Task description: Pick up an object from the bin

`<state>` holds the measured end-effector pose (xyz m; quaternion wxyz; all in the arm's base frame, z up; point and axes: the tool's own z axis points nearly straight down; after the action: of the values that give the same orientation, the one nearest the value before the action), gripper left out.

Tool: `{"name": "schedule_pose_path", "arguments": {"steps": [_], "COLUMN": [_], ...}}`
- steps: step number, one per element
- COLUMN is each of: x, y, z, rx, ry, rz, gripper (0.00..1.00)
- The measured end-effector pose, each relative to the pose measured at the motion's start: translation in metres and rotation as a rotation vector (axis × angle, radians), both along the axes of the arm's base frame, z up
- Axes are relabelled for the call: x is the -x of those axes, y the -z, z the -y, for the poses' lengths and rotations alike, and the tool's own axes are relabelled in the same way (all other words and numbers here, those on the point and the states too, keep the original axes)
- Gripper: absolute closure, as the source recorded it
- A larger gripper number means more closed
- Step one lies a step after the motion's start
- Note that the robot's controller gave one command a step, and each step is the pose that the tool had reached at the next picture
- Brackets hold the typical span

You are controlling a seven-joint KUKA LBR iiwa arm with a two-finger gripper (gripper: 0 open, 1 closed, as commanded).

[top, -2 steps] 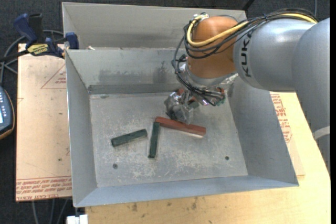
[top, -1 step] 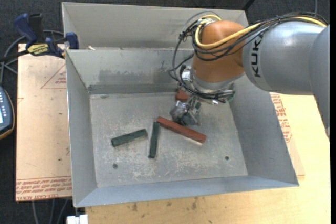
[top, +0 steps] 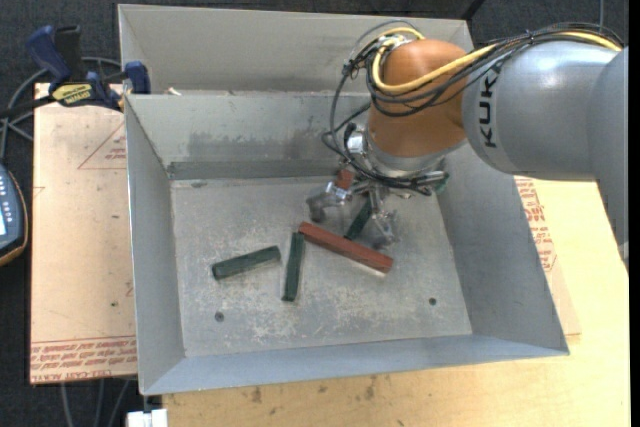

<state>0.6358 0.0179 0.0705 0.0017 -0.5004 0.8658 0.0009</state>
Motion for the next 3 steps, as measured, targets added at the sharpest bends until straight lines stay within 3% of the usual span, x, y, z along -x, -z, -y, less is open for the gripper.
{"name": "schedule_pose_path", "arguments": {"steps": [1,2,3], "x": [0.0,0.004,0.005], "y": [0.0,-0.154,-0.149], "z": [0.0,0.012,0.012], "rx": [0.0,0.002,0.0], "ry": [0.0,-0.04,-0.041], "rz": [0.0,0.01,0.001], "gripper": [1.0,1.0,0.0]}}
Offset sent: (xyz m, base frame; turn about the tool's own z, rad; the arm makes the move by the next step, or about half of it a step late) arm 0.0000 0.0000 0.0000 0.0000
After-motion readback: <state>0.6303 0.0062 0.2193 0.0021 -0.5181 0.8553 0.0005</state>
